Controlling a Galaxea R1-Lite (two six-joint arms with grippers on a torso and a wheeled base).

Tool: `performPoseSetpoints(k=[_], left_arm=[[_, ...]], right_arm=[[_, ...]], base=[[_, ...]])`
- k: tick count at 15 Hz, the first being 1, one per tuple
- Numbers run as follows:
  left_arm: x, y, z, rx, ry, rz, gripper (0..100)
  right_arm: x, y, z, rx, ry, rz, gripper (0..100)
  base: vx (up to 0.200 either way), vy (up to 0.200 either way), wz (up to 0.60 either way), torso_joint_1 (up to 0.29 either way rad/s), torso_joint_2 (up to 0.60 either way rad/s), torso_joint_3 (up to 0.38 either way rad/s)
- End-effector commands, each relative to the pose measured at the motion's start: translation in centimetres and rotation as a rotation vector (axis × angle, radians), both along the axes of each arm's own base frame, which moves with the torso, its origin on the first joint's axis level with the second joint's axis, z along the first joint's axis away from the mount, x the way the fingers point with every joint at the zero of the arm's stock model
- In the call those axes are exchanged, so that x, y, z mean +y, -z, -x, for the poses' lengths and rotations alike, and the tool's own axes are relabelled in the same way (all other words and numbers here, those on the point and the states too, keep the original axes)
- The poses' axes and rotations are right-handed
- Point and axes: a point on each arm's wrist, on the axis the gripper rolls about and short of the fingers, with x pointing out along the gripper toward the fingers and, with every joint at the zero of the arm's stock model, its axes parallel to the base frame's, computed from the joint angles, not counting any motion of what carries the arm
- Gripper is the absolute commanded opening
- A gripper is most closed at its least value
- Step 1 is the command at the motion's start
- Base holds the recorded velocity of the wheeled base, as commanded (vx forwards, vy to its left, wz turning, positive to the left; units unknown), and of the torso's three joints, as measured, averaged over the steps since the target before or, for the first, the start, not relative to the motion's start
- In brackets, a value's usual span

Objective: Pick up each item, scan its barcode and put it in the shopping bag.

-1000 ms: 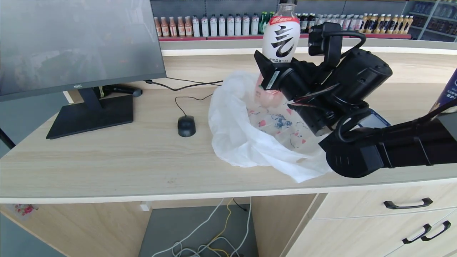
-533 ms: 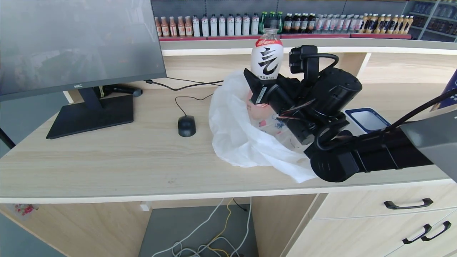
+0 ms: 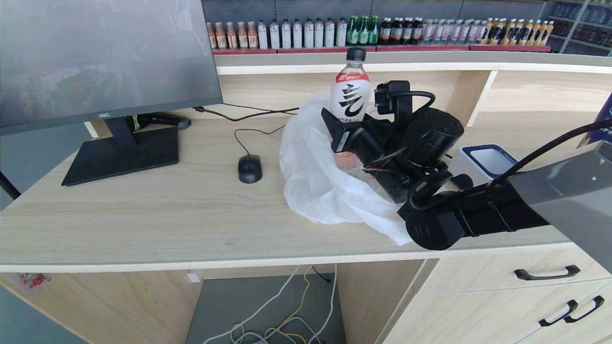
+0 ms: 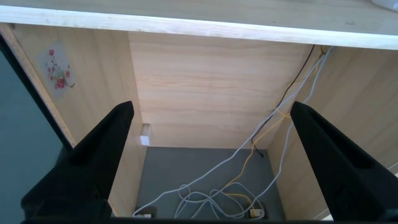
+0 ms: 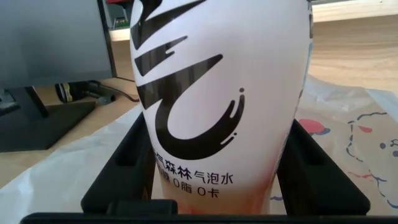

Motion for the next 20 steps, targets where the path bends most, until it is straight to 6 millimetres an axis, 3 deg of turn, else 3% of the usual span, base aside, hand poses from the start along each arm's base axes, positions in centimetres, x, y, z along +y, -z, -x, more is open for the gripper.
performPoseSetpoints(k=[1, 20], left_arm=[[0.0, 0.0, 0.0, 0.0, 0.0, 0.0, 100], [0.0, 0.0, 0.0, 0.0, 0.0, 0.0, 100]], right_arm=[[0.1, 0.3, -0.1, 0.005, 0.0, 0.004, 0], [-0.3, 4.9, 1.4, 0.053, -0.003, 0.064, 0]], base=[[0.0, 0.0, 0.0, 0.0, 0.0, 0.0], [0.0, 0.0, 0.0, 0.0, 0.0, 0.0]])
